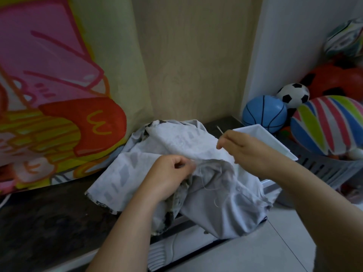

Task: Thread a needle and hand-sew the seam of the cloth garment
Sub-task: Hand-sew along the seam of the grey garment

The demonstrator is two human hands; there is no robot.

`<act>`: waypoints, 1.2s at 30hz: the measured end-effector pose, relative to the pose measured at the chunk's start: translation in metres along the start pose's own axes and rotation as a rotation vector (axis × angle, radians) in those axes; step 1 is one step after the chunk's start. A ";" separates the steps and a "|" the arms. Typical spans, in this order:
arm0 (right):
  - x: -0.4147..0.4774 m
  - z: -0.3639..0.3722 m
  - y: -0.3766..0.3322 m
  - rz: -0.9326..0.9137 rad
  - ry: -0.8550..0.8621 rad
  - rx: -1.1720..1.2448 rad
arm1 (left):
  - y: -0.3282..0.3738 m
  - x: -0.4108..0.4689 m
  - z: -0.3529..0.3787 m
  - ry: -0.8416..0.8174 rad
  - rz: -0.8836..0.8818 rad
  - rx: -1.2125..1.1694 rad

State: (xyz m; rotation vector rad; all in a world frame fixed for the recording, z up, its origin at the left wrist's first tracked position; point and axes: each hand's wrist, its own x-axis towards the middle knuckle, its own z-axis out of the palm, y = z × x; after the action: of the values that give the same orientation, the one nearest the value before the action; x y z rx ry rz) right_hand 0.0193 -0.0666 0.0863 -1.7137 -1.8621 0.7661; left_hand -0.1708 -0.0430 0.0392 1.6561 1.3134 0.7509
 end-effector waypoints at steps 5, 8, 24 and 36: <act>-0.015 0.009 -0.021 -0.027 -0.192 -0.065 | 0.003 -0.002 0.000 0.003 -0.006 -0.006; -0.016 0.021 -0.021 0.052 -0.340 -0.093 | 0.002 -0.002 0.000 0.029 0.001 -0.007; -0.010 0.032 -0.021 0.218 -0.377 -0.044 | 0.004 -0.002 -0.001 0.038 -0.020 -0.006; -0.006 0.039 -0.015 0.208 -0.346 -0.102 | 0.006 -0.005 0.003 0.111 0.031 0.061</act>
State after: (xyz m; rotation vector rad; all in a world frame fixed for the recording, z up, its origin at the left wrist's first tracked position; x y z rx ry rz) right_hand -0.0174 -0.0765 0.0684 -1.9624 -1.9928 1.1282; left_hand -0.1667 -0.0489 0.0438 1.7067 1.4038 0.8392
